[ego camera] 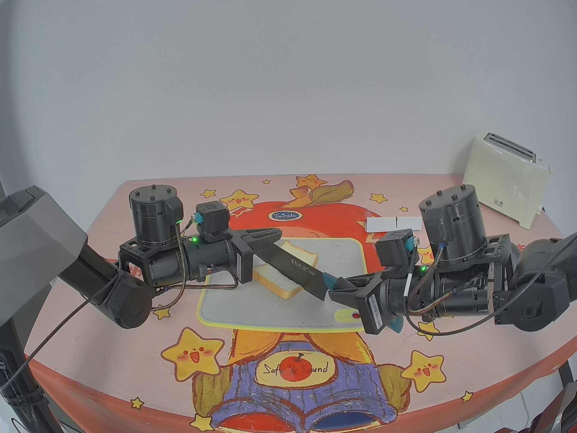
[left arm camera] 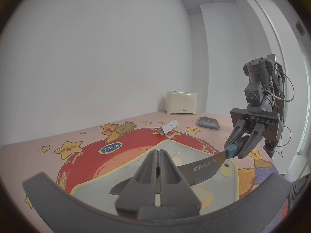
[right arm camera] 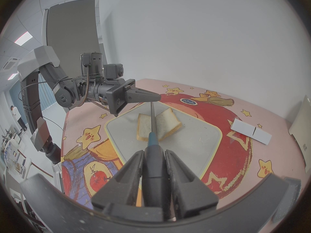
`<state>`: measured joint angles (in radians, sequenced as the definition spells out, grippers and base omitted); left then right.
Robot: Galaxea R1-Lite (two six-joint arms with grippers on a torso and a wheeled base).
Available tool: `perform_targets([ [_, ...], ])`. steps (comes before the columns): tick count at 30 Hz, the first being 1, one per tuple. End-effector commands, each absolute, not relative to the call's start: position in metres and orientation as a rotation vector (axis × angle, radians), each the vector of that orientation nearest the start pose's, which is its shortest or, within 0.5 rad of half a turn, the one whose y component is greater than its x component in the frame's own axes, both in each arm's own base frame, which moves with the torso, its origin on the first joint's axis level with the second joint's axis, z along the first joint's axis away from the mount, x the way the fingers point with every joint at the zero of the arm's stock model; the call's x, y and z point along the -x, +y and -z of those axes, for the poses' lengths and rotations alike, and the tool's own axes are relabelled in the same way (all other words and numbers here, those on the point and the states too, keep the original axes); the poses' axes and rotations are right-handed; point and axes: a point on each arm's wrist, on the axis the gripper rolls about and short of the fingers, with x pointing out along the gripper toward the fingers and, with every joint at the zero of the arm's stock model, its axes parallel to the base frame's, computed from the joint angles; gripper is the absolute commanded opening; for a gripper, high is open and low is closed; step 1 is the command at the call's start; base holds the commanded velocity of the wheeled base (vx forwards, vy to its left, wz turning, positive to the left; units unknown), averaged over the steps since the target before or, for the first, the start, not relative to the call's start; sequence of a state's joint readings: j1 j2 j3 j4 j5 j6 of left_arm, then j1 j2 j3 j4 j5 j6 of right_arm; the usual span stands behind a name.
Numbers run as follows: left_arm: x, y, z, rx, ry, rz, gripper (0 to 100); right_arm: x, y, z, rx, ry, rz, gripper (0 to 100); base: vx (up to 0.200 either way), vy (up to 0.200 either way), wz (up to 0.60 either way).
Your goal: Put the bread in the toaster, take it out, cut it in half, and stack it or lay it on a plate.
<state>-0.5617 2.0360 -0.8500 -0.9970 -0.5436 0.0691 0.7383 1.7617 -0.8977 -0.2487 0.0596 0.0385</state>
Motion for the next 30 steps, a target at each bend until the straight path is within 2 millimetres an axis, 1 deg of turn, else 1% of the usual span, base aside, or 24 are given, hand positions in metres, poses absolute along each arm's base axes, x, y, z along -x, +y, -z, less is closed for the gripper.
perform_targets([
  [1,-0.306,-0.204,-0.113,-0.063,0.17,1.104,0,-0.232,0.213,-0.158,0.165,0.583,-0.766,0,0.0,0.0,0.0],
  [4,-0.306,-0.204,-0.112,-0.063,0.173,1.104,0,-0.234,0.215,-0.162,0.159,0.569,-0.77,0,0.0,0.0,0.0],
  [8,-0.306,-0.204,-0.112,-0.063,0.173,1.104,0,-0.234,0.215,-0.162,0.16,0.568,-0.767,0,0.0,0.0,0.0],
  [15,-0.306,-0.206,-0.117,-0.063,0.154,1.109,0,-0.23,0.211,-0.151,0.173,0.612,-0.764,0,0.0,0.0,0.0],
  [21,-0.307,-0.207,-0.121,-0.063,0.141,1.11,0,-0.229,0.21,-0.148,0.177,0.622,-0.758,0,0.0,0.0,0.0],
  [29,-0.307,-0.207,-0.116,-0.063,0.157,1.109,0,-0.23,0.211,-0.148,0.177,0.622,-0.759,0,0.0,0.0,0.0],
  [30,-0.307,-0.206,-0.115,-0.063,0.161,1.107,0,-0.23,0.211,-0.15,0.174,0.613,-0.76,0,0.0,0.0,0.0],
])
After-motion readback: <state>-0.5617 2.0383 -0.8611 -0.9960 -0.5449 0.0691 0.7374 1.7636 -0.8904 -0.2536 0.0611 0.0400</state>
